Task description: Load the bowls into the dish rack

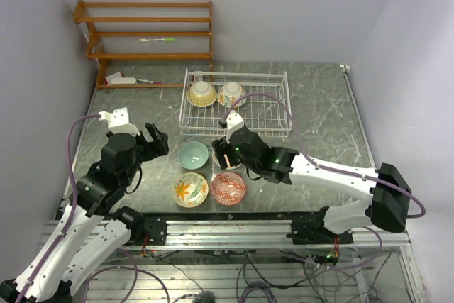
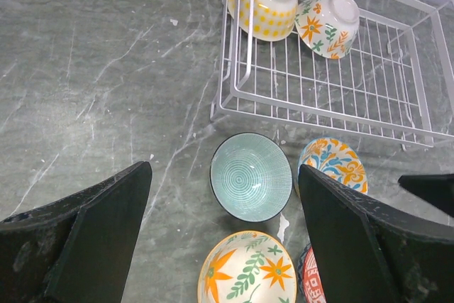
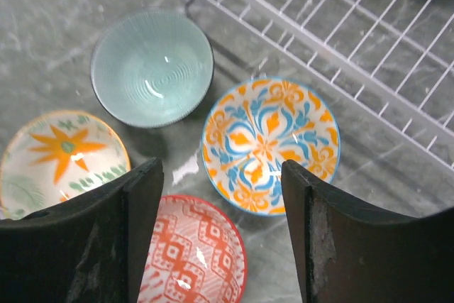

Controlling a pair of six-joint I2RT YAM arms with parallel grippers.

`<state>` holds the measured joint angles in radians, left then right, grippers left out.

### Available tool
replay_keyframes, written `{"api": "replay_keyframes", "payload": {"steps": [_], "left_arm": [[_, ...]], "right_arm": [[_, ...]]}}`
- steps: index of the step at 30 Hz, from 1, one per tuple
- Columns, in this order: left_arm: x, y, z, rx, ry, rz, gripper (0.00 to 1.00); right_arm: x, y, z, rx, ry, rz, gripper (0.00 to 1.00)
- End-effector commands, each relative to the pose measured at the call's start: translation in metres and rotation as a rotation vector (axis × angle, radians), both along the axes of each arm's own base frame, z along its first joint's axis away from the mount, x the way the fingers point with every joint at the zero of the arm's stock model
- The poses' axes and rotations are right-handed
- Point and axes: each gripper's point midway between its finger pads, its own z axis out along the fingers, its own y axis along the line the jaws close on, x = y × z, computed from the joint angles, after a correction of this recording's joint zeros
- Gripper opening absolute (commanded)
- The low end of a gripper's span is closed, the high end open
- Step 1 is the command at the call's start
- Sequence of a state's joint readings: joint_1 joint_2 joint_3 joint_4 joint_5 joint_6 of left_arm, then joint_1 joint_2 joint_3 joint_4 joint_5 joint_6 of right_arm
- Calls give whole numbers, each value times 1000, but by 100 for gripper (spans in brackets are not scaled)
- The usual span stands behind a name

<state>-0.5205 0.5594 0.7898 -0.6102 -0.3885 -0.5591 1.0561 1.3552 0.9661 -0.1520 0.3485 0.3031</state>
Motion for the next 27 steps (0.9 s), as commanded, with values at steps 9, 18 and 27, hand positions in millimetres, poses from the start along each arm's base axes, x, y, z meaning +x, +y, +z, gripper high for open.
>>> {"api": "replay_keyframes", "payload": {"steps": [9, 18, 27], "left_arm": [[-2, 3, 16, -37, -56, 11, 95], [-3, 4, 16, -36, -54, 14, 95], [-4, 5, 17, -40, -60, 16, 95]], "right_arm": [[-10, 9, -71, -184, 76, 24, 60], [-4, 26, -103, -214, 102, 39, 58], [12, 29, -118, -263, 70, -21, 42]]}}
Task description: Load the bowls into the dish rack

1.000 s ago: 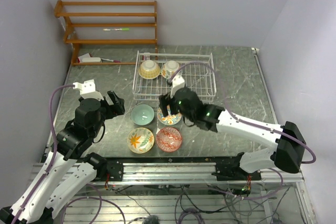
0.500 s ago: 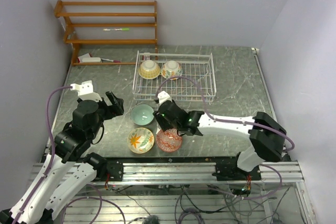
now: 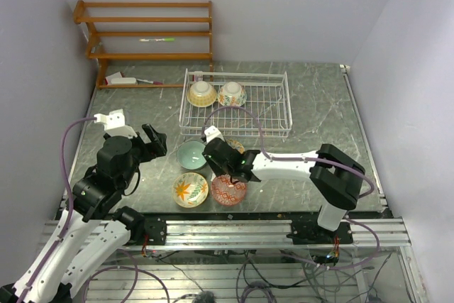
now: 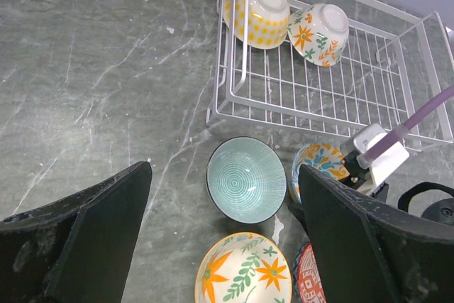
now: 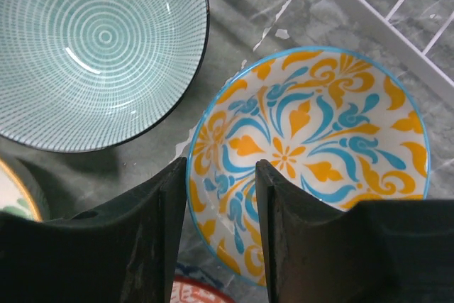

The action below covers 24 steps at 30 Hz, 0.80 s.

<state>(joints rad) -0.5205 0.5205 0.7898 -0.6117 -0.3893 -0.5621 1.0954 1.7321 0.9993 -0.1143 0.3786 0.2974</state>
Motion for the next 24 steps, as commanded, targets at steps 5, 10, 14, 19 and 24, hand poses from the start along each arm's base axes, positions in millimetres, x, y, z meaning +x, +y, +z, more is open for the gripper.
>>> {"api": "replay_keyframes", "payload": {"steps": [5, 10, 14, 19, 24], "left_arm": [[1, 2, 9, -17, -24, 15, 96], [1, 3, 8, -15, -23, 17, 95], [1, 3, 8, -11, -20, 21, 95], [0, 4, 9, -11, -22, 25, 95], [1, 5, 8, -9, -19, 27, 95]], "right_arm": [[18, 7, 11, 5, -81, -54, 17], [17, 7, 28, 44, -92, -63, 1], [12, 10, 63, 132, -100, -47, 0], [-7, 24, 117, 304, -80, 52, 0], [-31, 40, 174, 488, -47, 187, 0]]}}
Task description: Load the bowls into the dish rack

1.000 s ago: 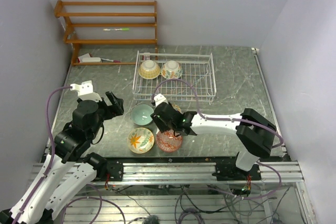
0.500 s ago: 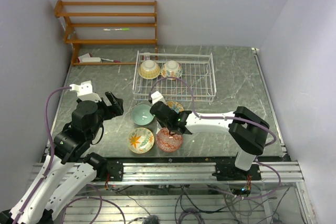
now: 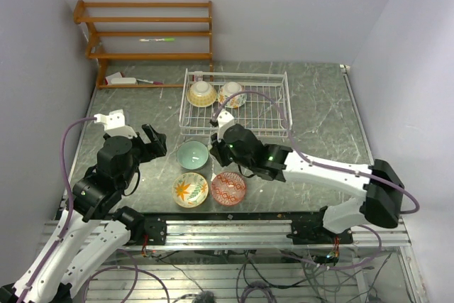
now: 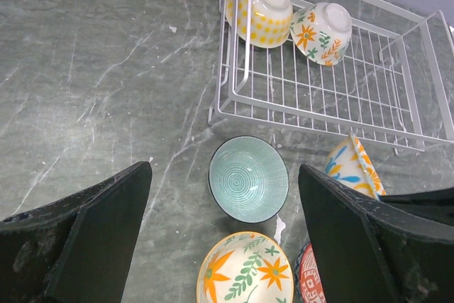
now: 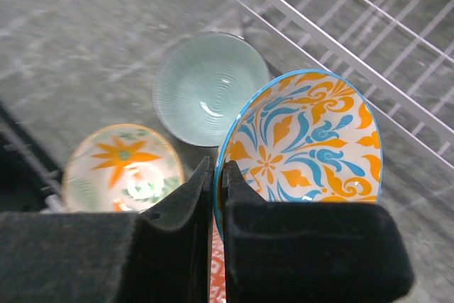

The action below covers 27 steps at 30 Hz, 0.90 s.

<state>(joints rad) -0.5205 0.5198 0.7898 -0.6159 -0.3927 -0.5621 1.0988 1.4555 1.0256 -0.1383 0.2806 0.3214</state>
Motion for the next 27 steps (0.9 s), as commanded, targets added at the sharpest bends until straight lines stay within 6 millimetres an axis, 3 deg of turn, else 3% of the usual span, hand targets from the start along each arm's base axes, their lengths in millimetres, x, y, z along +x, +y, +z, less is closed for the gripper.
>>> {"api": "replay_keyframes", "payload": {"steps": [1, 5, 10, 14, 20, 27], "left_arm": [[1, 4, 8, -10, -20, 24, 95], [1, 4, 9, -12, -22, 26, 96], [0, 6, 10, -8, -24, 31, 95], [0, 7, 10, -3, -23, 34, 95], [0, 7, 10, -2, -23, 35, 95], [1, 6, 9, -7, -23, 32, 95]], "right_arm": [[-22, 26, 71, 223, -4, 155, 0], [-15, 26, 116, 345, -41, 188, 0], [38, 4, 145, 548, -1, 172, 0], [69, -6, 158, 681, 2, 159, 0], [112, -13, 156, 808, 43, 97, 0], [148, -21, 117, 933, 171, 17, 0]]}}
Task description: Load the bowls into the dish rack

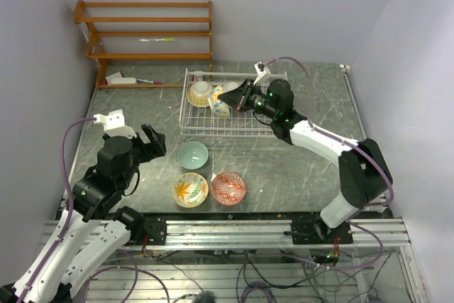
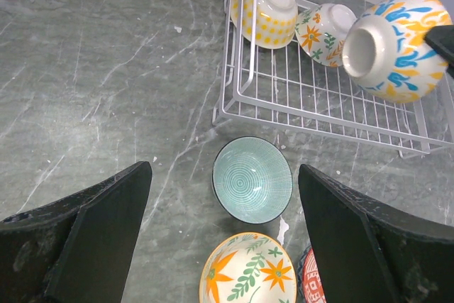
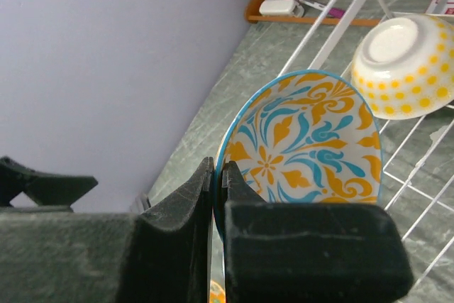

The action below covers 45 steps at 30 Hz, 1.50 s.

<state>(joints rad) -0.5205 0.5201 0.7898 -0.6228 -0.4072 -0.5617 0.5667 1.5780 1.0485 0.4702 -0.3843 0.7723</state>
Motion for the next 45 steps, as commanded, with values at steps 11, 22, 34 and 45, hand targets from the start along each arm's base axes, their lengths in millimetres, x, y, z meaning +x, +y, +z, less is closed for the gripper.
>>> {"api": "replay_keyframes", "payload": {"steps": [11, 22, 34, 45], "left_arm": [[-1, 5, 11, -14, -29, 25, 95], [0, 5, 12, -14, -30, 26, 95], [0, 5, 10, -12, -25, 27, 95], [2, 3, 10, -11, -22, 24, 95]], "right_arm": [[36, 4, -36, 243, 135, 20, 0], [58, -11, -87, 187, 277, -70, 0], [62, -27, -129, 104, 386, -137, 9], [54, -48, -158, 7, 423, -206, 32]]}}
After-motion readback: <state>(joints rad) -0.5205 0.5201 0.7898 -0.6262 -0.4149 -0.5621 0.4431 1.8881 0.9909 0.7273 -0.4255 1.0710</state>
